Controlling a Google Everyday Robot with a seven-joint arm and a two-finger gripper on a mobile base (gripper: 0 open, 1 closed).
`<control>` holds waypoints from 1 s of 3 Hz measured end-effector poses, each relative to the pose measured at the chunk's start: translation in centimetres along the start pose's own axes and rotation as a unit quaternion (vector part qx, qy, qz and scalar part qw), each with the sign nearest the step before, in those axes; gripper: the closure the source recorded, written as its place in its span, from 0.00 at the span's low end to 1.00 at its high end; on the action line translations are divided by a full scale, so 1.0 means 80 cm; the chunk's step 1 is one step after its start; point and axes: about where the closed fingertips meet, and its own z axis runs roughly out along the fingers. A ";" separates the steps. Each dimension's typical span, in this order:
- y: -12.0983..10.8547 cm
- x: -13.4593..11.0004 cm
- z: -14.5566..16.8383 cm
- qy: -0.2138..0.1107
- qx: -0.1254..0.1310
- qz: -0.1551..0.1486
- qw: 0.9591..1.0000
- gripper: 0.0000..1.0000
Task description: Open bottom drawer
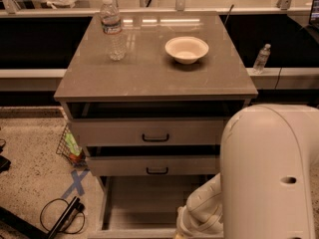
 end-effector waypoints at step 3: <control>-0.110 0.036 -0.050 -0.073 0.067 -0.109 0.989 0.99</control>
Offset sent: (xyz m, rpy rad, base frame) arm 0.0806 -0.0704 0.0455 0.0538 -0.2457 0.1872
